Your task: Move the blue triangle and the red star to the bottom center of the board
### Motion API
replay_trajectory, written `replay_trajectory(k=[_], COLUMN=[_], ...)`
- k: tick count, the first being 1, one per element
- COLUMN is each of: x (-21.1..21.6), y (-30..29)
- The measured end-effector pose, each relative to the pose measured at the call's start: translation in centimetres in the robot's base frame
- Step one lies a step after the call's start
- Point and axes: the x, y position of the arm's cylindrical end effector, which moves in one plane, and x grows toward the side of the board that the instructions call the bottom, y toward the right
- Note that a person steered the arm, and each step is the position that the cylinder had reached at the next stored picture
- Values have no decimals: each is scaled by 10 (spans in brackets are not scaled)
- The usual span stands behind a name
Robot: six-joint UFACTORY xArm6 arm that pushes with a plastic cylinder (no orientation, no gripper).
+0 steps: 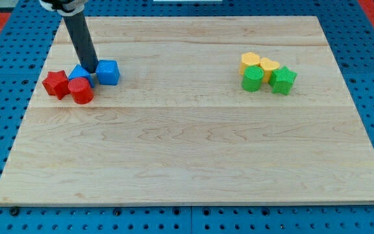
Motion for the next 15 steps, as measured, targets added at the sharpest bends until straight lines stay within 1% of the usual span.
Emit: replay_trajectory(k=[1,2,3,4,5,6,7,8,9,10,11,12,13,14,15], x=[10,11,-20,-34,-25,22,36,19,16,-2,25,46,47,61,65], y=[-12,-15,-24,-29,-35,-35,-48,-46,-53,-112,-115,-104,-66,-21,-24])
